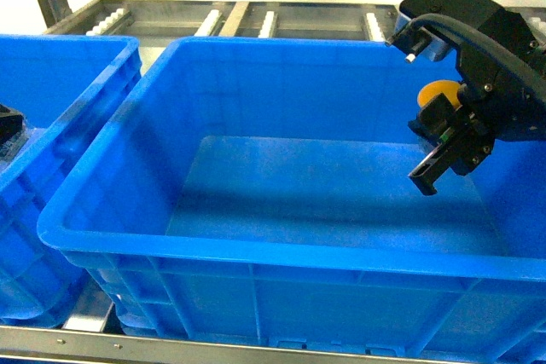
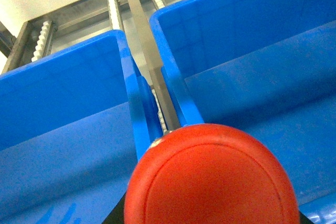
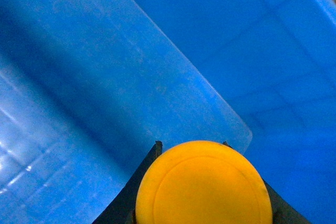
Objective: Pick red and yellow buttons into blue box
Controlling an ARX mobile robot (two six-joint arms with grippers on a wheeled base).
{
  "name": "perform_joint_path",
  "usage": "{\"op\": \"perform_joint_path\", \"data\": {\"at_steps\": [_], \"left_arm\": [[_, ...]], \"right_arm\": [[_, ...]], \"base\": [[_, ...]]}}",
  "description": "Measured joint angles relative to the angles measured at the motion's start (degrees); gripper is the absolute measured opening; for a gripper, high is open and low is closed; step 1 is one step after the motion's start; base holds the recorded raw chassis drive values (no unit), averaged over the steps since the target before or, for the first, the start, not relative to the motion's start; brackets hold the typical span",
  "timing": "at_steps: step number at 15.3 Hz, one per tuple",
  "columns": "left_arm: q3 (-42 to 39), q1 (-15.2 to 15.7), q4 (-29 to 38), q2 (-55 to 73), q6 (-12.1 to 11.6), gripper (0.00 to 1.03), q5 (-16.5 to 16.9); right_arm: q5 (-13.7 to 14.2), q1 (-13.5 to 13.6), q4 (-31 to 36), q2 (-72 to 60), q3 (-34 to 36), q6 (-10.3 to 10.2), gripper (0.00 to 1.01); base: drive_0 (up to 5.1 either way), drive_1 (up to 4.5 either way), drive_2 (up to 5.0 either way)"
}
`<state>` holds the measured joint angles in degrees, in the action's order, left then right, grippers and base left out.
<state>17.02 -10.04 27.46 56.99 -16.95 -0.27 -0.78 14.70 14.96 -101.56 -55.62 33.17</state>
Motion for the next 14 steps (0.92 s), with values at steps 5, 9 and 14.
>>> {"op": "perform_joint_path", "data": {"at_steps": [5, 9, 14], "left_arm": [[0.00, 0.00, 0.04, 0.00, 0.00, 0.24, 0.02], [0.00, 0.00, 0.02, 0.00, 0.00, 0.24, 0.00], [0.00, 0.00, 0.02, 0.00, 0.00, 0.24, 0.00]], "right_arm": [[3.69, -1.70, -2.80, -4.76, -2.82, 0.92, 0.29], [2.75, -0.83, -1.84, -4.87, -3.04, 0.28, 0.29], [2.51, -0.44, -2.89, -4.74, -3.08, -0.15, 0.84]], "base": [[0.0, 0.00, 0.0], [0.0, 0.00, 0.0], [0.0, 0.00, 0.0]]}}
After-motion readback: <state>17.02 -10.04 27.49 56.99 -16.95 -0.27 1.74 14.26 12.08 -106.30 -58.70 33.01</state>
